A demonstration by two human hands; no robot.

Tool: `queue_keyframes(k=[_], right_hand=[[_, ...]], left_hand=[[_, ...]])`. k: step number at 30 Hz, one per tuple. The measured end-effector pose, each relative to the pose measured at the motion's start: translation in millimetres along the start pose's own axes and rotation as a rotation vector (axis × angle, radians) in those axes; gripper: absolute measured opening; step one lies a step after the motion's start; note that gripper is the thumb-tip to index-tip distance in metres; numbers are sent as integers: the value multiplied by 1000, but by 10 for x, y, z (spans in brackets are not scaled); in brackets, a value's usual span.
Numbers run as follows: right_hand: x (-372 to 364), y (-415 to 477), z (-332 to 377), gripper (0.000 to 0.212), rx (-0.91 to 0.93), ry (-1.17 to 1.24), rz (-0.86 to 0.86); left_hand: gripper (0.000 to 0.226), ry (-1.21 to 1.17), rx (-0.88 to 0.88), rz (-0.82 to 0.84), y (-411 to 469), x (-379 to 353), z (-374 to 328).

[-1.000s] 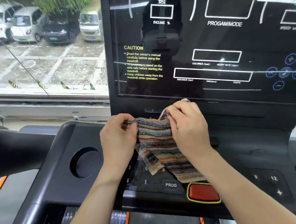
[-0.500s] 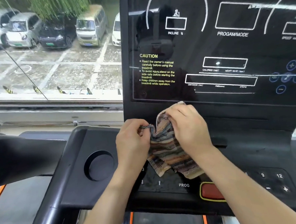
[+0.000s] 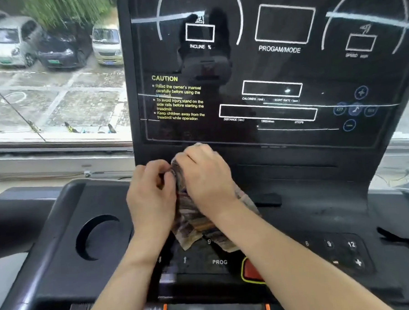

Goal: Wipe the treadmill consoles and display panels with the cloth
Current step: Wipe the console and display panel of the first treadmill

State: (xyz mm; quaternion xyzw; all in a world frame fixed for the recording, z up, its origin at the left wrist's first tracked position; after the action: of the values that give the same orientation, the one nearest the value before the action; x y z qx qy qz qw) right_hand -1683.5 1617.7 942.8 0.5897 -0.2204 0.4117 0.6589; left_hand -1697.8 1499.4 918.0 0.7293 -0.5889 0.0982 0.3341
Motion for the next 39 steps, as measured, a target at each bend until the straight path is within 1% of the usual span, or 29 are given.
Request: queue_keyframes(k=[2, 3, 5, 7, 10, 12, 16, 18, 20, 21, 24, 26, 28, 29, 30, 31, 33, 35, 37, 39], right_hand=[[-44, -35, -25, 18, 24, 22, 30], [1, -93, -105, 21, 41, 29, 34], [168, -222, -355, 28, 59, 29, 27], [358, -388, -700, 30, 39, 19, -9], [687, -692, -1261, 24, -36, -41, -63], [889, -855, -1577, 21, -95, -90, -91], [1207, -1123, -2062, 22, -189, -148, -124], [1310, -1279, -2239, 27, -291, -165, -133], [1354, -1395, -2303, 27, -371, -175, -155], [1353, -1421, -2287, 22, -380, -174, -166], [1291, -1359, -2163, 12, -351, -123, -158], [1220, -1281, -2026, 13, -340, -56, -145], [1105, -1247, -1841, 14, -307, -5, -121], [1036, -1251, -1756, 16, -286, 10, -96], [970, -1280, -1692, 19, -277, 20, -67], [920, -1336, -1664, 23, -285, 30, -39], [900, -1472, -1700, 32, -347, 44, 15], [943, -1631, -1830, 36, -443, 58, 80], [1065, -1818, -2035, 28, -605, 93, 98], [1216, -2009, -2250, 16, -766, 68, 94]], left_hand=[[12, 3, 57, -59, 45, 57, -1], [12, -4, 55, -83, 49, 58, -36], [11, 15, -13, -110, 53, -7, -174], [12, 81, -126, -89, 39, -160, -367], [15, 178, -374, -9, -134, -535, -753], [20, 195, -535, 54, -393, -859, -1053], [29, 96, -682, 228, -830, -1519, -1695], [35, 67, -728, 349, -985, -1758, -1975], [39, 79, -728, 417, -1012, -1823, -2085], [39, 102, -722, 413, -972, -1760, -2053], [29, 206, -641, 287, -706, -1318, -1595], [32, 290, -497, 173, -449, -942, -1165], [32, 325, -362, 91, -278, -692, -900], [30, 321, -335, 66, -264, -672, -883], [29, 307, -346, 57, -309, -719, -926], [28, 285, -396, 66, -399, -822, -1042], [27, 196, -543, 137, -652, -1154, -1389], [24, 99, -669, 253, -877, -1592, -1788], [21, 44, -797, 393, -1097, -2045, -2189], [9, 89, -909, 590, -1347, -2439, -2417]])
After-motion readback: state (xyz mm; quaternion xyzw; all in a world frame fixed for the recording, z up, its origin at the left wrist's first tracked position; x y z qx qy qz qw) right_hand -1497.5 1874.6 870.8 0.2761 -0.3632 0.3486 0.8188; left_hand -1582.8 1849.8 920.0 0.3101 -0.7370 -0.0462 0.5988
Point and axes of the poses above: each hand's wrist, its own y-axis towards the middle knuckle, its own x-axis out of the back of the hand, z = x × y, the point moved 6 cm from there along y, towards the middle knuckle, and after that the axes turned 2 degrees about -y, right-handed, at the moved point
